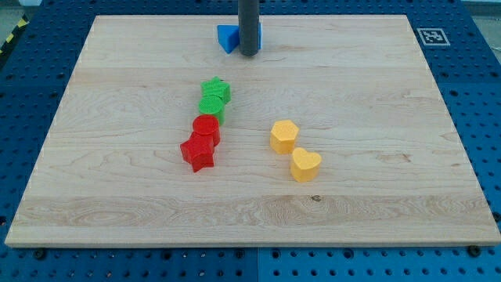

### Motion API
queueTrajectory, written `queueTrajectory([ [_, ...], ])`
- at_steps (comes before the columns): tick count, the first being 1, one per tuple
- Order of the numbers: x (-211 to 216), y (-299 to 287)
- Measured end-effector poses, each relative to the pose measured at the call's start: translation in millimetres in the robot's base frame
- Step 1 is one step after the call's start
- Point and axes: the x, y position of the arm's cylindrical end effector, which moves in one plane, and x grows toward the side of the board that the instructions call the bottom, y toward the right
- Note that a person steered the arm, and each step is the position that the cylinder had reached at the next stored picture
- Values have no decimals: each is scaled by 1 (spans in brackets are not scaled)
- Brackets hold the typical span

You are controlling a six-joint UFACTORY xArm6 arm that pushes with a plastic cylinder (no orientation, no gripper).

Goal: Push the blue triangle slightly top

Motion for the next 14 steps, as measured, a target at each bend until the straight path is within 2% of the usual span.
queueTrajectory([
  [2,52,-18],
  [4,42,-60],
  [9,20,-57],
  [10,-17,-54],
  [11,-22,-40],
  [12,7,-40],
  [14,18,-40],
])
